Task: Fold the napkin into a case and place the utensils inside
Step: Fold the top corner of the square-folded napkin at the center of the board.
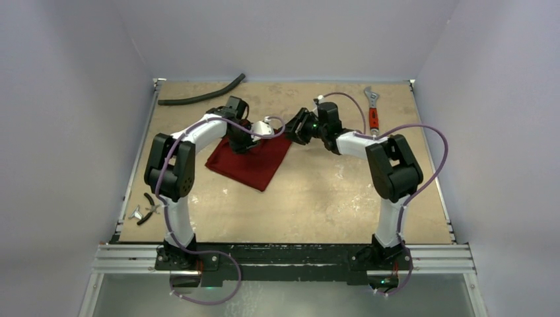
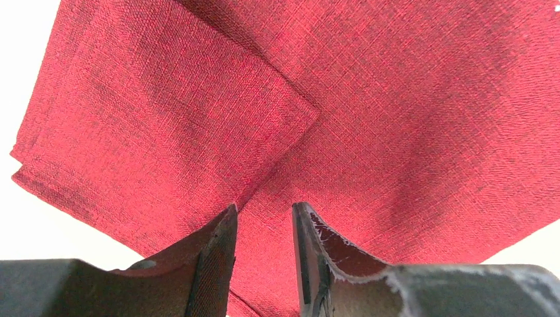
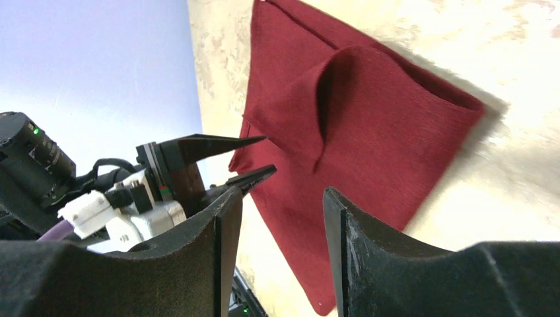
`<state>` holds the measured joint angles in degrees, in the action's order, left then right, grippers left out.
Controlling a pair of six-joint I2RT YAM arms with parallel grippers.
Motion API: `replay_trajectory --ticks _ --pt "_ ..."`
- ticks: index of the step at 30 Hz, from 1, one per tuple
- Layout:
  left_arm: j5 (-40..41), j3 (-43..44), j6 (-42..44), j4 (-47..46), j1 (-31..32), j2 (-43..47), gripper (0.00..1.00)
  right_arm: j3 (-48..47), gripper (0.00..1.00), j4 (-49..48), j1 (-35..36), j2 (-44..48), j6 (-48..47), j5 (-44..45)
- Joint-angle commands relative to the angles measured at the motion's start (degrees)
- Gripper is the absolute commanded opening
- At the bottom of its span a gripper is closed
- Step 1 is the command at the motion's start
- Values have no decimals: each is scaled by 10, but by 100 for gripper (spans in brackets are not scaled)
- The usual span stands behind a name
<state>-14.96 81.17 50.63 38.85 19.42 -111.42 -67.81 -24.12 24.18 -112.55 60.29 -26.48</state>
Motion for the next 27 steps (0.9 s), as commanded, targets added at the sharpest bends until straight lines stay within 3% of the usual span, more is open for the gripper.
replay_trajectory --ticks 1,5,13,18,23,27 --pt "16 15 27 -7 -2 -9 35 34 52 9 -8 33 -20 -7" --pt "22 19 29 -15 -2 -24 33 62 52 7 -21 48 -20 -8" --pt "40 14 15 -50 -2 -31 21 95 52 5 -36 73 -31 -11" --pt "32 1 25 -43 0 8 36 90 52 -6 -36 68 -30 -11" --pt "61 -19 45 -54 2 36 64 67 52 -19 -34 47 -21 -7" --pt "82 -43 66 -84 4 39 65 66 52 -27 -34 40 -16 -9"
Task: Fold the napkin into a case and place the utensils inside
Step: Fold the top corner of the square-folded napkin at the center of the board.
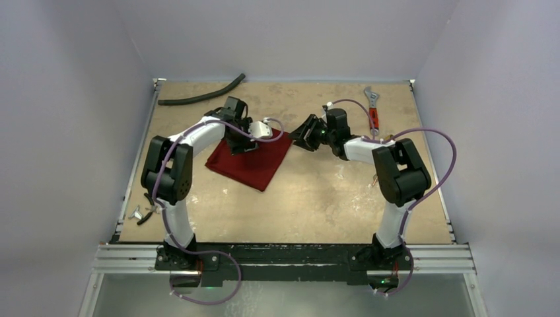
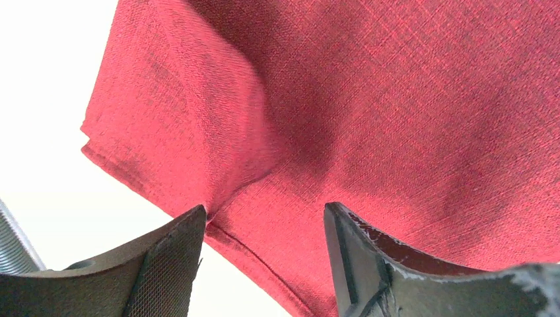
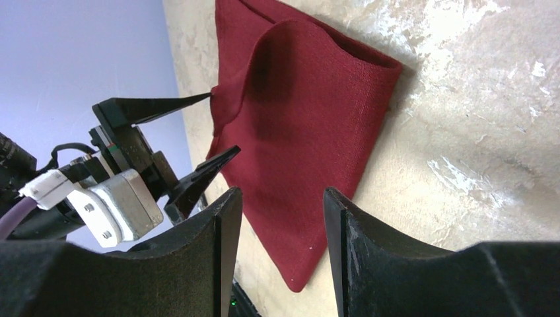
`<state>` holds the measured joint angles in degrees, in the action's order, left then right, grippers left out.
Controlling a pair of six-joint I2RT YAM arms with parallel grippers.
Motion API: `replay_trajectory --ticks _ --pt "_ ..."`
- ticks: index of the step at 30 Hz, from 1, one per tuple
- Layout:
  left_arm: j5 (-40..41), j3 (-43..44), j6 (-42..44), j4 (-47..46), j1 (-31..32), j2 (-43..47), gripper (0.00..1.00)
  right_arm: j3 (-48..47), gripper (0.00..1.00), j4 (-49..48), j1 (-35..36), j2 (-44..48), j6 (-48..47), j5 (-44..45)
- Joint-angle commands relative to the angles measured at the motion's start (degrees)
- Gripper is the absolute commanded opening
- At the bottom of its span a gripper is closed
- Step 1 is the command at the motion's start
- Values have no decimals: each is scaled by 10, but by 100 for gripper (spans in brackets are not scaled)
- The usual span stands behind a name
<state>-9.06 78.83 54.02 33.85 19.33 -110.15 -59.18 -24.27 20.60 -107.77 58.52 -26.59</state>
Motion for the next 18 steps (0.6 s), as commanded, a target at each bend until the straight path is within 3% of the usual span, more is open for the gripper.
replay_trajectory --ticks 1,7,18 --pt "28 -20 36 -37 5 22 65 -20 52 -27 2 -8 4 -8" --pt "44 -8 20 -82 6 0 54 -14 52 -32 3 -7 6 -9" --pt "13 23 -25 -107 7 -18 17 5 52 -47 3 -4 9 -13"
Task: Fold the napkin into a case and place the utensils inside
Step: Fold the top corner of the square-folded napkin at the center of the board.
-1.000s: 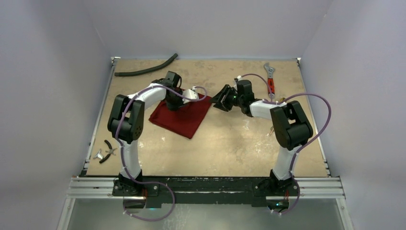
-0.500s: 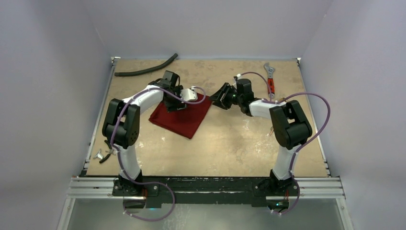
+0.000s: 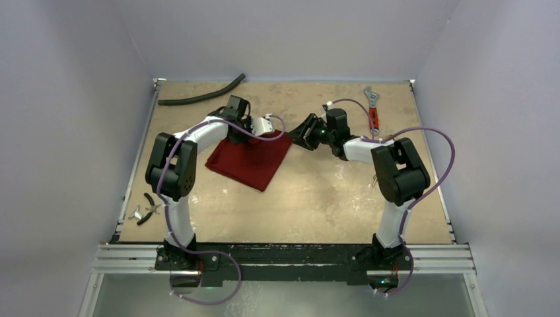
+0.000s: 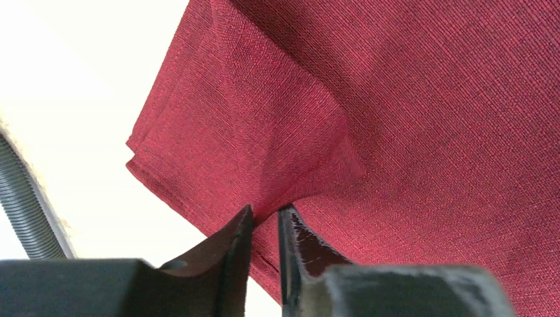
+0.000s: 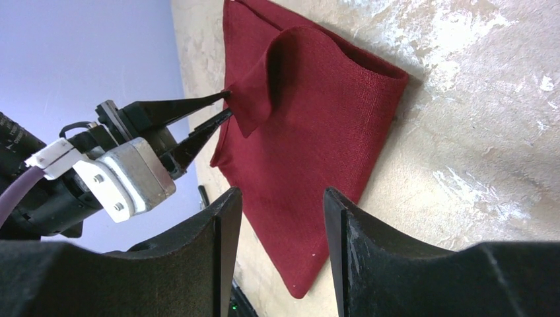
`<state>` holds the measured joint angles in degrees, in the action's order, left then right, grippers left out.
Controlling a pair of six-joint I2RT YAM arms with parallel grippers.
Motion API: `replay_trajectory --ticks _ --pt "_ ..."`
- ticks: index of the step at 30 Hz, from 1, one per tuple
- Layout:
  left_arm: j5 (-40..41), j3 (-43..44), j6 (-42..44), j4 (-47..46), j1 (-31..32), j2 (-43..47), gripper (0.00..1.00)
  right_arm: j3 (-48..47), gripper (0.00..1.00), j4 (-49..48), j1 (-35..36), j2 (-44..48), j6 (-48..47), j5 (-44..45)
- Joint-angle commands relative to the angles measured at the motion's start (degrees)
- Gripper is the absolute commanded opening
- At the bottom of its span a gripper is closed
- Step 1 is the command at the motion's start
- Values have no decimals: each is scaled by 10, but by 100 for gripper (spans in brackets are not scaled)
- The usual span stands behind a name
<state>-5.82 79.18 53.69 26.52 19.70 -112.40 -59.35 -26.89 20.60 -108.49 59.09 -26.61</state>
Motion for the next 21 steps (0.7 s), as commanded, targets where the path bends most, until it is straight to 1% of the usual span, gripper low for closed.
replay_trajectory --ticks 1,3,4,10,15,21 --pt "-19 20 -24 -35 3 6 13 7 52 -21 3 4 3 -13" --pt "-17 19 -24 -38 4 8 1 6 52 -22 3 4 3 -13" --pt "-15 18 -24 -42 4 10 0 6 51 -23 3 3 3 -13" --pt "-2 4 -22 -60 3 19 0 5 51 -25 3 3 4 -14" --pt "-6 8 -39 -53 3 28 0 4 51 -26 3 3 4 -15" --pt "-54 29 -62 33 3 53 0 -4 51 -12 3 5 -3 -19"
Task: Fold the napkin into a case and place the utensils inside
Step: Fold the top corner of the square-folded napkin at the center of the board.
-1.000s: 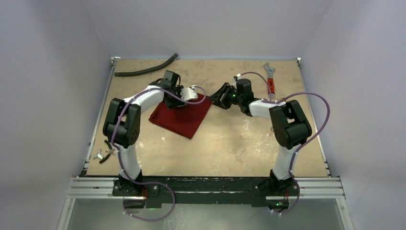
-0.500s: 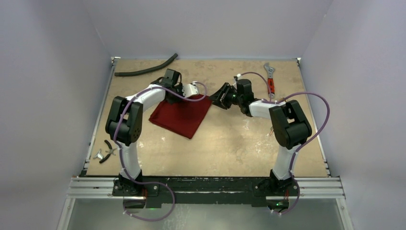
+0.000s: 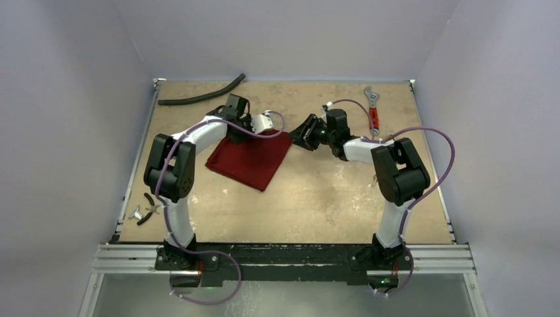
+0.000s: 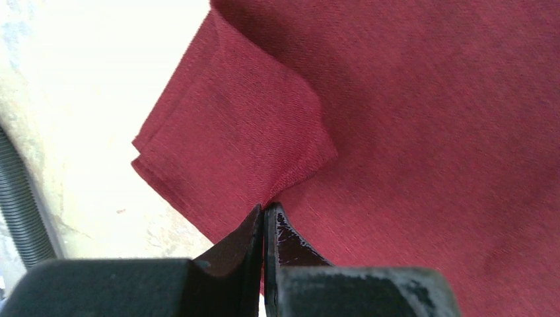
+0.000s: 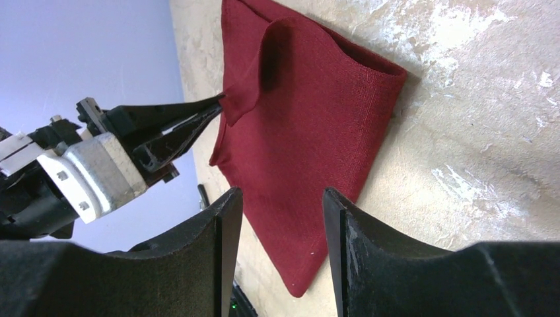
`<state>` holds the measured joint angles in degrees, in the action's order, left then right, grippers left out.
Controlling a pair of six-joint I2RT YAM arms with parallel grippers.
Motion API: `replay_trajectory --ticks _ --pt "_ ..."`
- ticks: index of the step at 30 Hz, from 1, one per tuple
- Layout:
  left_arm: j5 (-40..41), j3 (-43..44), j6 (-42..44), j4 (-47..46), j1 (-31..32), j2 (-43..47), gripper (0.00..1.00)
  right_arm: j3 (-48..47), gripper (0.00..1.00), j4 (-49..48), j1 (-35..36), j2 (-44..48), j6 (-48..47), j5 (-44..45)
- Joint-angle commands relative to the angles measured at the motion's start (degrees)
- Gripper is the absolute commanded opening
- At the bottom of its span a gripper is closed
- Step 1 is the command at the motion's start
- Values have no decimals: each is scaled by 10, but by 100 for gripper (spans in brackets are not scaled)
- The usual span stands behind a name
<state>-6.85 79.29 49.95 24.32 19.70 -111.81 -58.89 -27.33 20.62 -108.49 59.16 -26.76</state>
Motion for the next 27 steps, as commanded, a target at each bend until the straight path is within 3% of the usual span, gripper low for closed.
replay_trajectory --ticks 1,9,18,27 --pt "-50 28 -26 66 3 52 0 -9 51 -5 3 5 -6 -18" --pt "-77 9 -32 112 3 89 0 -6 51 13 3 19 -17 -10" --pt "-166 -31 -53 192 5 122 0 -5 51 38 3 26 -28 5" --pt "-204 -114 -86 177 20 155 0 -16 52 50 3 22 -36 12"
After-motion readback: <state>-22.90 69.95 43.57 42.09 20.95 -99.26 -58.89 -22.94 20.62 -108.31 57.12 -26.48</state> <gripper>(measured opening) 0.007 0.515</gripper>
